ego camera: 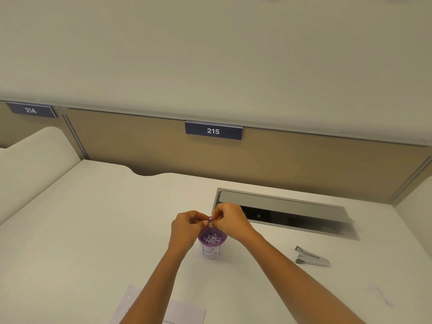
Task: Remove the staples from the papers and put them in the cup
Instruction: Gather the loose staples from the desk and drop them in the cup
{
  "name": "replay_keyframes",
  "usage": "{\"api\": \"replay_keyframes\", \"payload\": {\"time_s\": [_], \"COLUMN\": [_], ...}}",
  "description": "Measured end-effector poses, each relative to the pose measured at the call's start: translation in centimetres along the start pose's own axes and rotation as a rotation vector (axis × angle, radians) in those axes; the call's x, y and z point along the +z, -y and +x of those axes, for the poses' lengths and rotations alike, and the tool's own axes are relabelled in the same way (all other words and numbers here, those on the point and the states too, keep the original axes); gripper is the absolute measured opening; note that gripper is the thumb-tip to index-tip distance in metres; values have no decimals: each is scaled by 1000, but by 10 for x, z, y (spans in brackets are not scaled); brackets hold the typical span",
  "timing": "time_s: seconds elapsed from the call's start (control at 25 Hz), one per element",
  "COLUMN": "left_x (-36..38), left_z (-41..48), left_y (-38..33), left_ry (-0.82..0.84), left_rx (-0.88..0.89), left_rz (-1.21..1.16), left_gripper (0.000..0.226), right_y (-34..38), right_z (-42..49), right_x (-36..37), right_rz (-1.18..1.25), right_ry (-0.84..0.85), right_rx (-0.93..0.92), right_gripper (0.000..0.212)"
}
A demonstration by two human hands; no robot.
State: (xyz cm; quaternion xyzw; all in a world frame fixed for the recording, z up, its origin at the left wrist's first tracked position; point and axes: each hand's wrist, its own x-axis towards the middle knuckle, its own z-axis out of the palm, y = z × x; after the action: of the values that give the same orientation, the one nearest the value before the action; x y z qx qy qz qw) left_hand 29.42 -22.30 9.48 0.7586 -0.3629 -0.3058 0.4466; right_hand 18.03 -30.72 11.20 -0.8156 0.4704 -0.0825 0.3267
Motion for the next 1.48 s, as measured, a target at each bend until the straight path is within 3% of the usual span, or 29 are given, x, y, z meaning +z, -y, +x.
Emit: {"api": "replay_keyframes", "payload": {"time_s": [0.32,0.44,0.56,0.92,1.2,1.36,1.48], "left_x": [12,38,74,216,318,357,380], "left_z": [-15,-27,-40,-83,-99,-96,-97], "left_y": [-19,-37,-62,-113,-121,-111,-100], "left_ry": [206,312,440,627,656,648,629], "left_rx": [-157,-209,-229,-270,-395,-415,-223], "left_rz": [-338,-542,-634,-585,-587,-482,-178], "left_gripper": [24,18,15,15,16,17,17], "right_y": [-40,-68,-105,-223,-310,-345,-367], "right_z": [-34,-56,-82,-158,-186,-181,-175], "right_x": [-42,-66,-90,-156,-186,-188,-179], "right_rz": [898,1200,1300,1296,1262,1049,722], "right_ry": [182,142,69,-125,-277,-304,-307], "right_rx": [114,213,251,302,429,572,579], "right_gripper": [15,19,20,21,18,21,23]}}
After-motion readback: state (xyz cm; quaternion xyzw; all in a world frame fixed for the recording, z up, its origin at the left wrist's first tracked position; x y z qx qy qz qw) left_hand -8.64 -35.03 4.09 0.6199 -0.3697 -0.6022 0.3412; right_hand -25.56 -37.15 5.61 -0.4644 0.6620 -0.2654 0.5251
